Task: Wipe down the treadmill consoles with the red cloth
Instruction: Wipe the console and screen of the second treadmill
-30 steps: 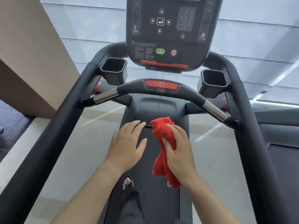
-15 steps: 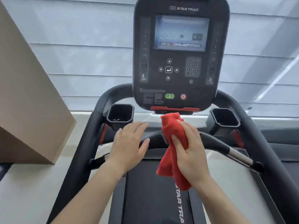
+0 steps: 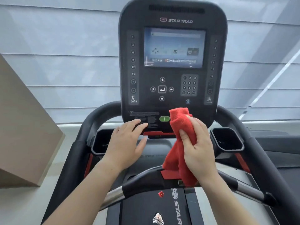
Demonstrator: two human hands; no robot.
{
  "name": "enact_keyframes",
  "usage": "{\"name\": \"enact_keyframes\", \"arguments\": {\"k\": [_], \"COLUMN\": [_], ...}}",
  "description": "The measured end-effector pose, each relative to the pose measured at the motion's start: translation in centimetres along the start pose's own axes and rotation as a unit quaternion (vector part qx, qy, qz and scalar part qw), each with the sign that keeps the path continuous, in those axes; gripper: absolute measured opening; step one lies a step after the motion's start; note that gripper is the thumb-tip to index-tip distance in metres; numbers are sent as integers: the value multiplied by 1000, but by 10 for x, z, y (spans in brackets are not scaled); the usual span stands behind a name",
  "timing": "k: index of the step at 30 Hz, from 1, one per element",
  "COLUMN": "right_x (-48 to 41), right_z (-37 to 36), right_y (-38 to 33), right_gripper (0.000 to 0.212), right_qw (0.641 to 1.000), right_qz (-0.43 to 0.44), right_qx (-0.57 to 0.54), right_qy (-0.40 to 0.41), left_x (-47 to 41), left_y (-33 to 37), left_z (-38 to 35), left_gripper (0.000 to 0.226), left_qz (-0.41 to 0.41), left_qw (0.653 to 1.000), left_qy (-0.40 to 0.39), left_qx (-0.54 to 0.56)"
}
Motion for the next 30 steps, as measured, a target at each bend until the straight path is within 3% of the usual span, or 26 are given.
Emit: {"name": "enact_keyframes", "arguments": {"k": [16, 30], "right_x": [-183, -306], "right_z": [-23, 9], "right_y": [8, -57], "right_gripper": [37, 38], "right_qw": [996, 976], "right_qz": [78, 195], "right_qx": [-29, 87], "right_qy": [-36, 37], "left_x": [-175, -301], "left_y": [-1, 19], "left_z": [67, 152], "left_gripper": [53, 53], "left_qz": [-28, -109], "left_qw": [990, 969], "left_qy": [106, 204], "left_qx": [-84, -86]}}
Point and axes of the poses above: each hand's wrist, its own x-axis away from the middle knuckle, its own z-axis out of the back of the hand, y = z × x, the point moved 8 cm from there along -x, towards the middle knuckle, and after that the axes turned 5 degrees about -x, right-handed, at the moved point
